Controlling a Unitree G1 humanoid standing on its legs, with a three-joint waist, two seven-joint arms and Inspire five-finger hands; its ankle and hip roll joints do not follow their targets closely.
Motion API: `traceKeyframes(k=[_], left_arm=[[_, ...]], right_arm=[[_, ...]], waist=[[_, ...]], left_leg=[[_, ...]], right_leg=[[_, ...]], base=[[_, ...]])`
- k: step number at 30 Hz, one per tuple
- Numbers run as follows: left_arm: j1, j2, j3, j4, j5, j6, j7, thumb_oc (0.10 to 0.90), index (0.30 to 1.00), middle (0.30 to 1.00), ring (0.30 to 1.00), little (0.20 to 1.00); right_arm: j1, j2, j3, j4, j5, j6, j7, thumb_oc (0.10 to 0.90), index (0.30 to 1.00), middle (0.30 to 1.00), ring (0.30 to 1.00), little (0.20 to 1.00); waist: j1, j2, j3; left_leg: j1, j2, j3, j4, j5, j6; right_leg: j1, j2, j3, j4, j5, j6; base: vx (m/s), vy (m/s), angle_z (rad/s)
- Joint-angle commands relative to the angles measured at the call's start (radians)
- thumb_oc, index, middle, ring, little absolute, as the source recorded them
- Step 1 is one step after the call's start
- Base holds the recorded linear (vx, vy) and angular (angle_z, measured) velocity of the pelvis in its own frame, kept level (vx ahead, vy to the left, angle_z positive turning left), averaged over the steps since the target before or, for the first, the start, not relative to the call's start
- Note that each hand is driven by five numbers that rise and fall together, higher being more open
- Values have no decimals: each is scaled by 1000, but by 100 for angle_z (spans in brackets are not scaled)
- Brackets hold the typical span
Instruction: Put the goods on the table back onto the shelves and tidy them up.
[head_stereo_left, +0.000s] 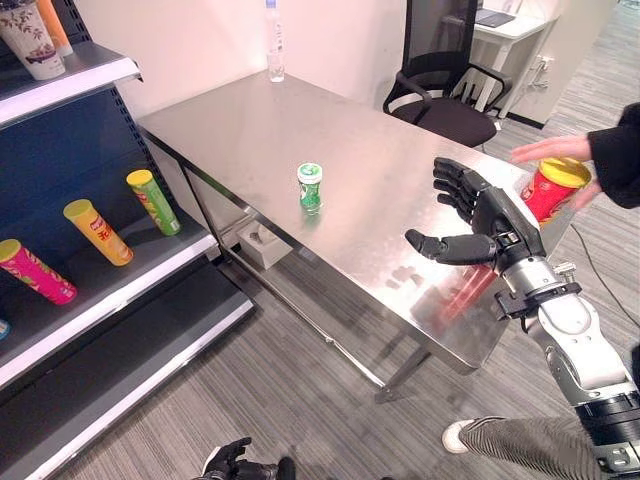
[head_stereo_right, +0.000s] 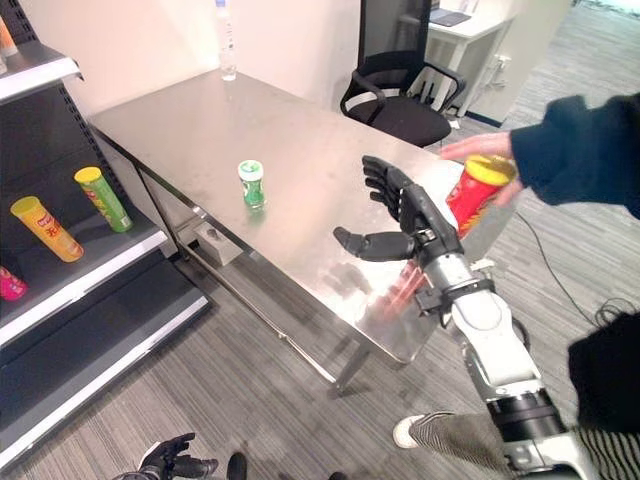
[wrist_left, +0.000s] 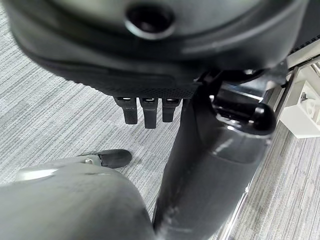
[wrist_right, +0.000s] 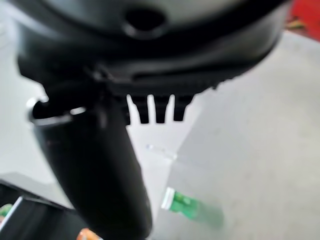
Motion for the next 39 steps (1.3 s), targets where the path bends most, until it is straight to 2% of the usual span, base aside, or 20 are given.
traceKeyframes(k=[1, 6, 13, 23, 29, 39], left_arm=[[-27, 40, -25, 48, 29, -5, 17, 800, 900, 900, 900, 900], [-31, 38, -20, 50, 34, -8, 20, 800, 900, 900, 900, 900], [-30, 30, -9, 53, 53, -10, 27, 800, 900, 900, 900, 900], [-24, 29, -4, 49, 70, -3, 30, 800, 900, 900, 900, 900], [-22, 36, -11, 30, 86, -1, 22, 800, 900, 900, 900, 900], [-17, 44, -15, 22, 74, 9, 15, 800, 900, 900, 900, 900]], right_arm=[[-110, 14, -127, -159, 13, -116, -56, 800, 900, 900, 900, 900], [-84, 32, -206, -234, 14, -139, -78, 800, 900, 900, 900, 900], [-54, 59, -396, -359, -55, -214, -196, 800, 900, 900, 900, 900], [26, 23, -562, -380, -123, -227, -302, 800, 900, 900, 900, 900], [88, 23, -566, -313, -131, -197, -294, 800, 900, 900, 900, 900], [108, 80, -465, -156, -85, -142, -246, 800, 900, 900, 900, 900]], waist=[[18, -18, -54], [9, -19, -57], [-15, -18, -71], [-45, -27, -76], [-51, -28, -70], [-36, -24, -63]], left_leg=[[47, 3, 79, 13, -135, -33], [51, 1, 83, 13, -140, -30], [59, 0, 96, 13, -152, -24], [65, 0, 114, 13, -163, -19], [65, 2, 125, 13, -164, -17], [71, 1, 122, 13, -162, -18]], right_leg=[[11, -39, 22, 5, -61, 81], [11, -38, 28, 5, -61, 83], [6, -36, 46, 5, -58, 88], [-13, -29, 84, 6, -51, 93], [-25, -28, 102, 5, -47, 94], [-19, -26, 96, 5, -54, 90]], base=[[0, 0, 0], [0, 0, 0], [22, 29, -2], [5, 28, -11], [-7, 10, -17], [-5, -6, -5]])
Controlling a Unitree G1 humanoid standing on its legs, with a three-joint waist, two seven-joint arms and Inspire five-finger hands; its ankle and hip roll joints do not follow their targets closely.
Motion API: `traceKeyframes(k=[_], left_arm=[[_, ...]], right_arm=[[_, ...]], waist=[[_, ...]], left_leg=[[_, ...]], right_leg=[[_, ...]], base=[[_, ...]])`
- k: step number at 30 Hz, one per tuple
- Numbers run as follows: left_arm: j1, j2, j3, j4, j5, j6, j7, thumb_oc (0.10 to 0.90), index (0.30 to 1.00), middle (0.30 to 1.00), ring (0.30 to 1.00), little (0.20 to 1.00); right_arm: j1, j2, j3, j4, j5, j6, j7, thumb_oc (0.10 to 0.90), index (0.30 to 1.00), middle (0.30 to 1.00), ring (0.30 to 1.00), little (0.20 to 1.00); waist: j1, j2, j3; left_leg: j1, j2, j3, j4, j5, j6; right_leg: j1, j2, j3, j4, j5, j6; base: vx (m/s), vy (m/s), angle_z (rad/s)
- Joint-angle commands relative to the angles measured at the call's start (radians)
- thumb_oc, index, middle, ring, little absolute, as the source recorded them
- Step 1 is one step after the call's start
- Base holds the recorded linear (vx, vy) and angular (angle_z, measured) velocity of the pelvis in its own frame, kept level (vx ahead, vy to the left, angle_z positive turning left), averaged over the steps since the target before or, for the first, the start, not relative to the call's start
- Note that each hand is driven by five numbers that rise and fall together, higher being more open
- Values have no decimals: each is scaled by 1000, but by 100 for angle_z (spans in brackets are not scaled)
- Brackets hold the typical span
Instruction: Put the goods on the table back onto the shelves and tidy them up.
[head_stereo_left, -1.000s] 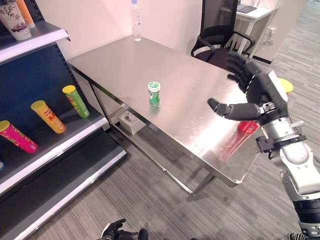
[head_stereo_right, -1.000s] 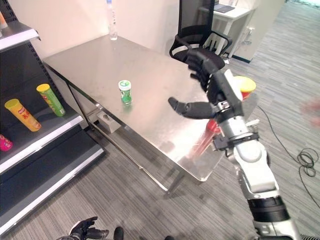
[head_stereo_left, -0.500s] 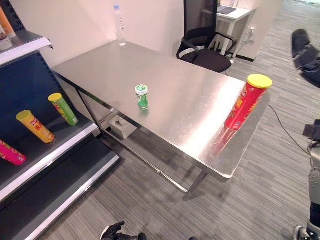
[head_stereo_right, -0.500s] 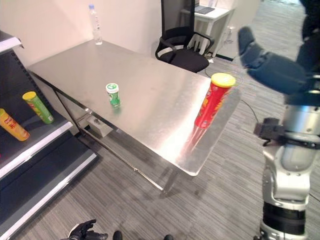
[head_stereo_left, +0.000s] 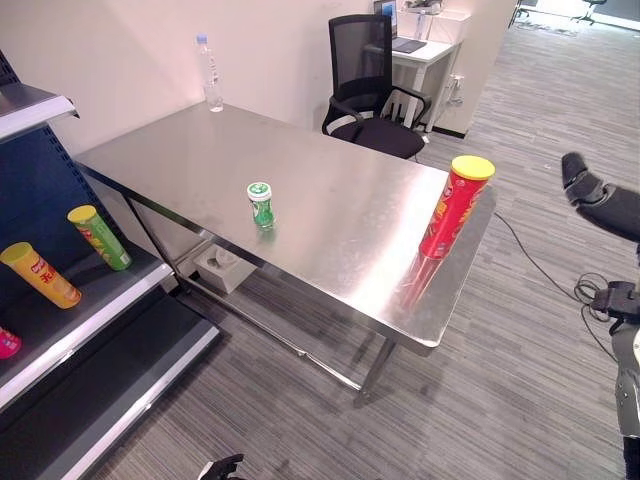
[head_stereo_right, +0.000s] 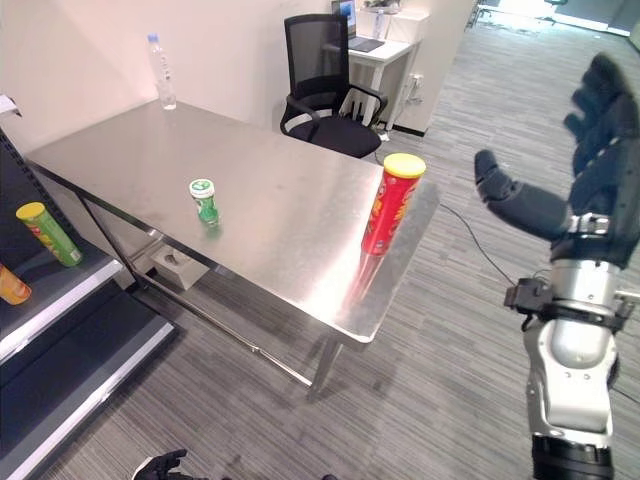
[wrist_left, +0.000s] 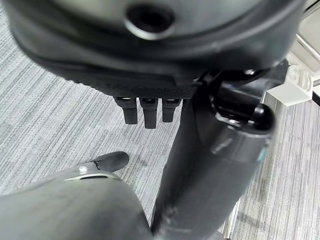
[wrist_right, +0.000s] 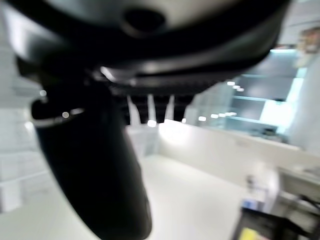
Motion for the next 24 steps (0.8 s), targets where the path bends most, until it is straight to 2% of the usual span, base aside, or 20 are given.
traceKeyframes(k=[1, 9, 19, 24], left_arm=[[-57, 37, -33, 22, 13, -12, -3, 800, 900, 900, 900, 900], [-47, 48, -38, 19, 5, -10, -8, 800, 900, 900, 900, 900], [-51, 61, -66, 18, 5, -7, -7, 800, 900, 900, 900, 900], [-52, 65, -67, 14, 1, -7, -1, 800, 900, 900, 900, 900]], right_arm=[[-102, -16, -42, -40, 22, -51, 13, 800, 900, 900, 900, 900], [-149, -47, 15, 35, 40, -32, 34, 800, 900, 900, 900, 900], [-262, -117, 113, 132, -7, -15, 1, 800, 900, 900, 900, 900], [-282, -136, 116, 142, -34, -12, -22, 800, 900, 900, 900, 900]], waist=[[51, -6, 5], [65, -5, 11], [81, -7, 20], [84, -7, 22]], left_leg=[[60, -5, 27, 13, -153, -23], [57, -3, 14, 13, -145, -31], [47, 3, -2, 13, -136, -40], [45, 6, -12, 13, -136, -42]], right_leg=[[25, -28, -2, 6, -67, 98], [33, -27, -22, 6, -73, 95], [36, -21, -43, 6, -80, 90], [40, -18, -50, 6, -85, 88]], base=[[0, 0, 0], [6, -32, 8], [7, -34, 6], [15, -26, 8]])
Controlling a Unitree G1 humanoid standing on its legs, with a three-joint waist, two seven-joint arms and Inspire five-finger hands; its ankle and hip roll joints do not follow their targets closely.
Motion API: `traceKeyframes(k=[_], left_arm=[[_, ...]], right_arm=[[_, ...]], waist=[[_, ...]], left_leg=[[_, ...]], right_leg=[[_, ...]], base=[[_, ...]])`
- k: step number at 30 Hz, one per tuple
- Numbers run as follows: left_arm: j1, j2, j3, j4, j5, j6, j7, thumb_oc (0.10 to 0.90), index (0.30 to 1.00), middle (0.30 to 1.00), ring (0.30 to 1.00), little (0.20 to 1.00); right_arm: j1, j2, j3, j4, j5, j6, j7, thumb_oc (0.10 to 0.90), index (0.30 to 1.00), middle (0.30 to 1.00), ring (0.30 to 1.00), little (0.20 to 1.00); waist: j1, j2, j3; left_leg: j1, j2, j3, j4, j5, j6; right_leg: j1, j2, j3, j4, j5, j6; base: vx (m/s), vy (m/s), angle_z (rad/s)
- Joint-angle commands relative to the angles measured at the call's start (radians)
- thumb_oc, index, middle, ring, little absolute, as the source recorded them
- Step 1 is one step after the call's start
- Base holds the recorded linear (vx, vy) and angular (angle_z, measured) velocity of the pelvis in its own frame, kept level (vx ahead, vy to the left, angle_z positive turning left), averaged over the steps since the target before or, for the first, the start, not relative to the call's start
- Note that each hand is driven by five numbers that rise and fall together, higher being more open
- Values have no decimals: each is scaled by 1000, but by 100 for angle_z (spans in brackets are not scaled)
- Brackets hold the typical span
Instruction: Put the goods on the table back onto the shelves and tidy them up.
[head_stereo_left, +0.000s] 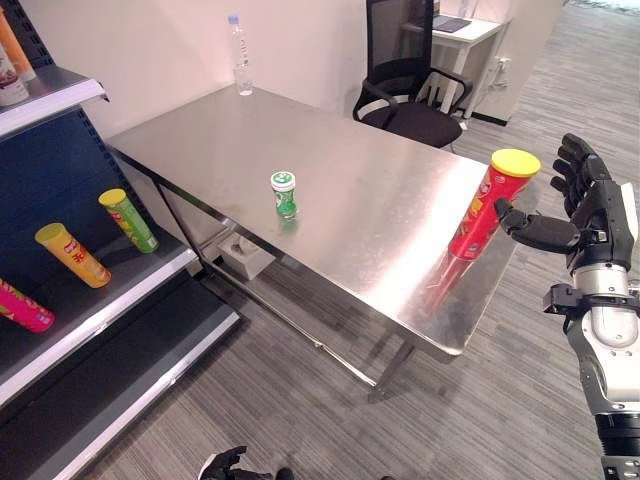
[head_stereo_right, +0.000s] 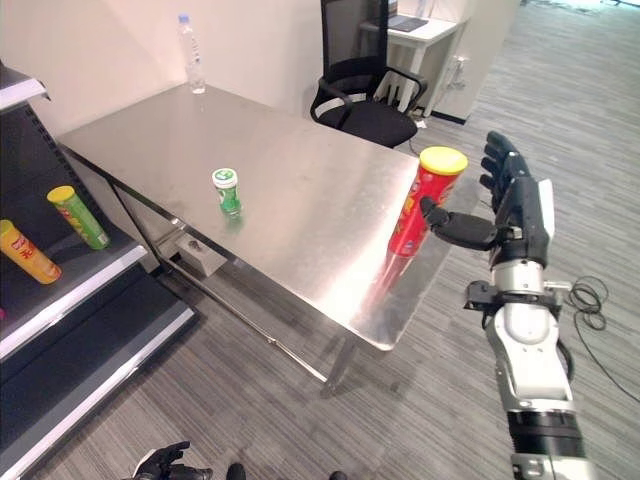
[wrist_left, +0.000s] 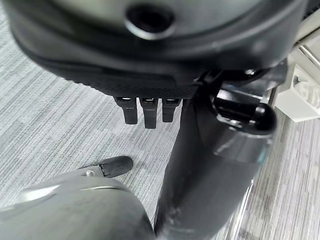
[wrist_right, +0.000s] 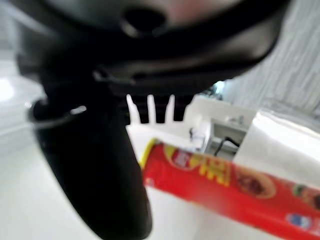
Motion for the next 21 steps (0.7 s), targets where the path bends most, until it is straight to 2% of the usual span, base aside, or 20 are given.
traceKeyframes(k=[1, 16, 21], left_arm=[[-35, 67, -67, 23, 3, -4, 7, 800, 900, 900, 900, 900], [-29, 71, -89, 19, -4, -4, 8, 800, 900, 900, 900, 900], [-29, 73, -99, 22, -11, -5, 7, 800, 900, 900, 900, 900]], right_arm=[[-160, -91, -60, -41, -18, -76, -55, 800, 900, 900, 900, 900], [-220, -146, -25, 27, -20, -71, -68, 800, 900, 900, 900, 900], [-256, -170, 12, 81, 13, -67, -47, 800, 900, 900, 900, 900]], waist=[[35, -32, -15], [44, -35, -16], [45, -39, -17]], left_leg=[[59, 8, 39, 13, -142, -39], [57, 9, 26, 13, -143, -44], [60, 9, 25, 13, -144, -46]], right_leg=[[27, -19, 1, 6, -81, 80], [36, -17, -10, 6, -91, 78], [39, -15, -13, 6, -92, 77]], base=[[19, -32, 12], [15, -13, 5], [0, 0, 0]])
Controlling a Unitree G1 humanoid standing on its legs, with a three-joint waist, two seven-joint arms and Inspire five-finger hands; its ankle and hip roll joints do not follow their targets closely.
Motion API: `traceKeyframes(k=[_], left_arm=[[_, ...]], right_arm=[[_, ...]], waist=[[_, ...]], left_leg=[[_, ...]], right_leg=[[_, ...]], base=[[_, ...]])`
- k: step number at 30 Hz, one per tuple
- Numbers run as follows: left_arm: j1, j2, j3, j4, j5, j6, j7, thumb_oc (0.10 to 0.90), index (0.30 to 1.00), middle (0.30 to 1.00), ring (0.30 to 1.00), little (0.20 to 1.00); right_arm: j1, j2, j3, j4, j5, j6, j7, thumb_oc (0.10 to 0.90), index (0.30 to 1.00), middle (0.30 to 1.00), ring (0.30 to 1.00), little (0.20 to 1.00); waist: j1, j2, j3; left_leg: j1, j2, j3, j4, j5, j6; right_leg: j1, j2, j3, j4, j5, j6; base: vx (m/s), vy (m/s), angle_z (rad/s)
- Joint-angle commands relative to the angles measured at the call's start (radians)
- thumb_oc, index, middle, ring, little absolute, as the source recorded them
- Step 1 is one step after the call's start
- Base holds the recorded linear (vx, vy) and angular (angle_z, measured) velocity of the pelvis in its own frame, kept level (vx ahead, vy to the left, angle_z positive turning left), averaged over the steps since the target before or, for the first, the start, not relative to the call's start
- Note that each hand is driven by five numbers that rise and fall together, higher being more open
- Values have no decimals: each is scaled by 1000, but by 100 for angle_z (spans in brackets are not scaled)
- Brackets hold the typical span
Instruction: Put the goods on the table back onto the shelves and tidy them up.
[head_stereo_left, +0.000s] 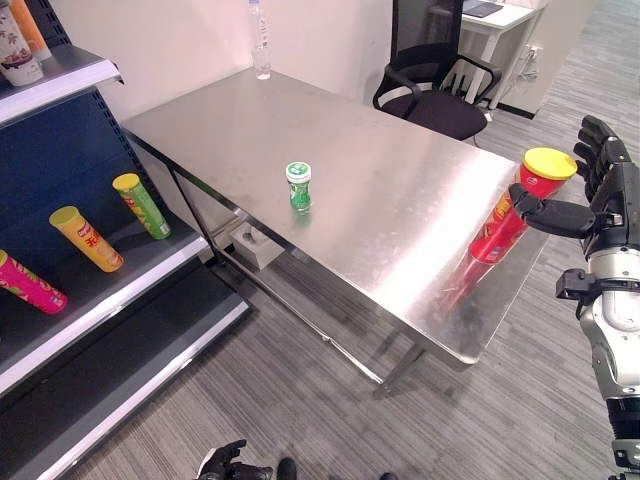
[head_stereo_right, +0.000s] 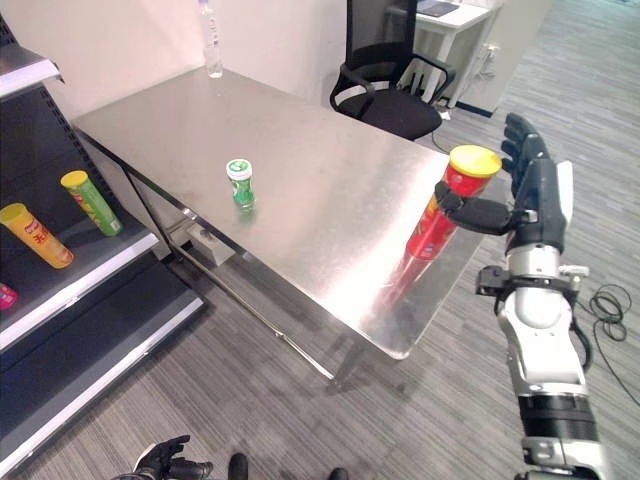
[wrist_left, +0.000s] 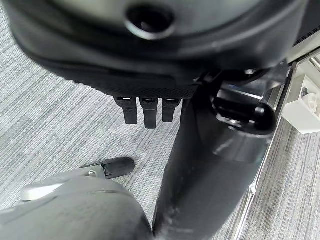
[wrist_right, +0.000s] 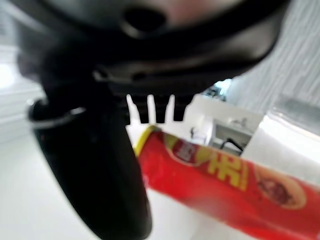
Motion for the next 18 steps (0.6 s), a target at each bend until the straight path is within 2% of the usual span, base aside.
traceKeyframes(k=[1, 9, 18], left_arm=[[-21, 69, -96, 34, 7, -6, 4, 800, 900, 900, 900, 900], [-19, 78, -116, 32, -13, -6, -9, 800, 900, 900, 900, 900], [-13, 83, -119, 35, -33, -5, -14, 800, 900, 900, 900, 900]], right_arm=[[-168, -119, 3, -13, 17, -70, -15, 800, 900, 900, 900, 900], [-270, -167, 111, 122, 115, -50, 41, 800, 900, 900, 900, 900], [-307, -172, 144, 148, 191, -49, 75, 800, 900, 900, 900, 900]], waist=[[38, -40, -42], [44, -50, -41], [48, -56, -40]], left_leg=[[69, 13, 58, 9, -144, -45], [67, 14, 57, 9, -141, -50], [64, 15, 53, 9, -139, -52]], right_leg=[[28, -15, 22, 6, -82, 69], [30, -13, 19, 6, -82, 69], [30, -12, 13, 6, -82, 68]], base=[[0, 0, 0], [0, 0, 0], [0, 0, 0]])
